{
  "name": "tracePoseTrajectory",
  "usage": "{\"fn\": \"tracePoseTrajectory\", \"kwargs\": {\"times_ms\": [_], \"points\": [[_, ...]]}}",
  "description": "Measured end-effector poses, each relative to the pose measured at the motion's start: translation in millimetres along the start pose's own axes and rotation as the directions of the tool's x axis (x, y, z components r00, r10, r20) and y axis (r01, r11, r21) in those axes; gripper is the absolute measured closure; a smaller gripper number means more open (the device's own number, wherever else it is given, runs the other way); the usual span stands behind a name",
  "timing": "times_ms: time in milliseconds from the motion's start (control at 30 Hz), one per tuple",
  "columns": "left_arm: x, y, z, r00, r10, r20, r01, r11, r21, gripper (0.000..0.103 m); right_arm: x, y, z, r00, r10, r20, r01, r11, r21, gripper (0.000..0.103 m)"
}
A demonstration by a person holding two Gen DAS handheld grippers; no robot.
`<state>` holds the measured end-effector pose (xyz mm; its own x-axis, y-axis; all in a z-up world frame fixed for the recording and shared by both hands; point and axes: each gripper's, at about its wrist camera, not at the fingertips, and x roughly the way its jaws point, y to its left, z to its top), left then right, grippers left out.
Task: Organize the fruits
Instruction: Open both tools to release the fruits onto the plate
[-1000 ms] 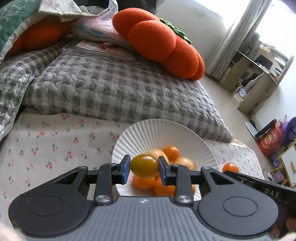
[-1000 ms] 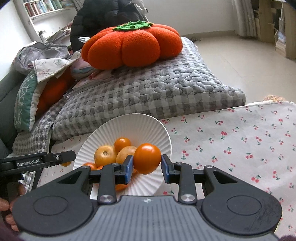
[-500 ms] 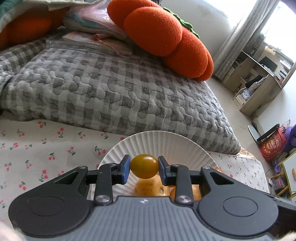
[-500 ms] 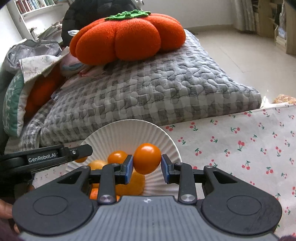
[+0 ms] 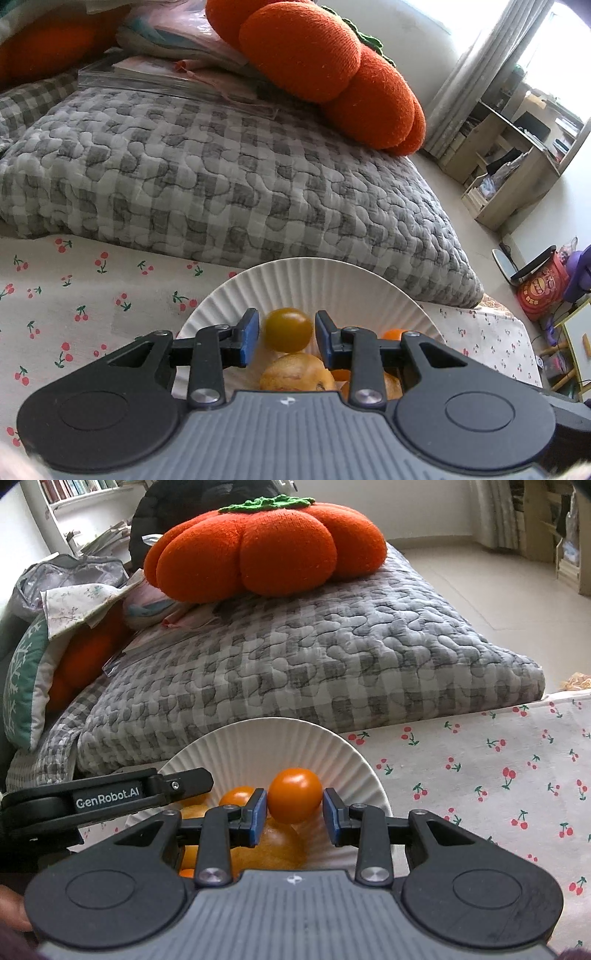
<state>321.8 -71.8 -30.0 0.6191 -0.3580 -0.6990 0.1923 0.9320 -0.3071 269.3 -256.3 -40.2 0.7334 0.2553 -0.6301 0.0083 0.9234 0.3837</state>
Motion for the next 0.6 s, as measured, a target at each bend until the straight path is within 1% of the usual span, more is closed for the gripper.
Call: {"fn": "tracePoseTrajectory", "kwargs": {"times_ms": [100, 267, 500, 600], "points": [[-3, -1, 1, 1.0, 0.002, 0.0, -0.002, 1.0, 0.0, 0.073, -7, 2, 3, 1.0, 0.006, 0.018, -0.006, 1.0, 0.004, 0.072], [-16, -4, 5, 1.0, 0.0, 0.017, 0.0, 1.0, -0.004, 0.073, -16, 6, 7, 0.999, 0.02, 0.034, -0.02, 1.0, 0.014, 0.072], [-36, -18, 3, 1.0, 0.016, 0.023, -0.017, 1.0, 0.011, 0.073, -38, 15, 11, 0.998, 0.026, 0.054, -0.026, 1.0, 0.001, 0.072], [-49, -24, 0, 0.999, 0.042, 0.027, -0.042, 0.999, 0.023, 0.068, -47, 19, 8, 0.997, 0.035, 0.067, -0.034, 0.999, -0.008, 0.07]]}}
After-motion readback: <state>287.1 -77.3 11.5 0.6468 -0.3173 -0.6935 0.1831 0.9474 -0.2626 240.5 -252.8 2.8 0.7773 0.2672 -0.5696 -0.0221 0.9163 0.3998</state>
